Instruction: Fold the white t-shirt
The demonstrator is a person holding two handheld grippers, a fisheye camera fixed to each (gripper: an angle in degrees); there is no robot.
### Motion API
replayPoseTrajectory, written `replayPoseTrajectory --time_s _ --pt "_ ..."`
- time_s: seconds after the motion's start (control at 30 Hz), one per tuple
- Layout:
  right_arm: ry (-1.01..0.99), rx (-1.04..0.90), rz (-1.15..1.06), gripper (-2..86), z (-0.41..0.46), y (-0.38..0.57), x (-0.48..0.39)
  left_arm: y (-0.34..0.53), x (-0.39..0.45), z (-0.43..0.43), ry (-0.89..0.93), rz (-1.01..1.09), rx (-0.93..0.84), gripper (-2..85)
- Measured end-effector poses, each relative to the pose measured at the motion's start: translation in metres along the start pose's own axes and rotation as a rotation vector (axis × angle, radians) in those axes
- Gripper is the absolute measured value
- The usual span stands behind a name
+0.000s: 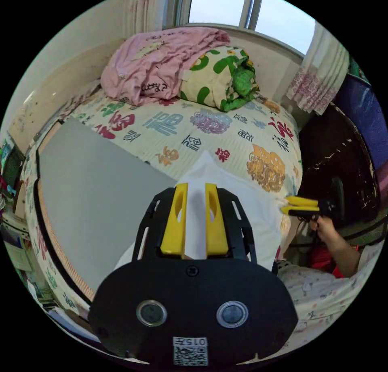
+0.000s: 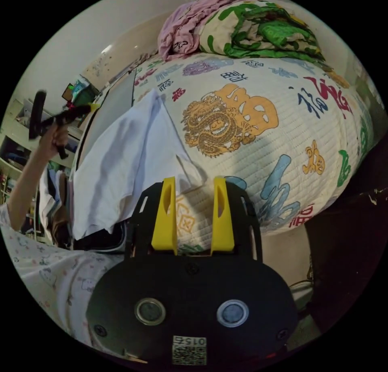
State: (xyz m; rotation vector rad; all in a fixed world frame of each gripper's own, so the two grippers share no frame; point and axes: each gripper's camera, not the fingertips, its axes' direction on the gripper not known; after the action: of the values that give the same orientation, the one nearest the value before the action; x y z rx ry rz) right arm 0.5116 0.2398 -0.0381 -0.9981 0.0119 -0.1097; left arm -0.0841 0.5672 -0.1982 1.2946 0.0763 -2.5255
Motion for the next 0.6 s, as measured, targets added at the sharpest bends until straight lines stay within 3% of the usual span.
replayPoseTrajectory --time_s 0.17,0.37,0.5,0.6 --pt "0.07 0.006 -0.079 7.8 0.021 -0.007 -0.01 -0.094 0.024 0.078 -0.043 0.034 -0.073 7.9" --pt "0.024 0.026 -0.122 2.0 0.037 -0.004 0.011 -0.122 0.022 0.162 -0.142 0.002 -0.285 4.8" --pt "-0.113 0.106 -0.021 0.8 0.013 -0.002 0.073 -0.114 0.02 0.164 -0.135 0.026 -0.243 1.8" --pt "-0.075 0.182 0.022 0.5 -0.02 -0.001 0.112 -0.111 0.008 0.14 -0.036 -0.008 -0.114 1.0"
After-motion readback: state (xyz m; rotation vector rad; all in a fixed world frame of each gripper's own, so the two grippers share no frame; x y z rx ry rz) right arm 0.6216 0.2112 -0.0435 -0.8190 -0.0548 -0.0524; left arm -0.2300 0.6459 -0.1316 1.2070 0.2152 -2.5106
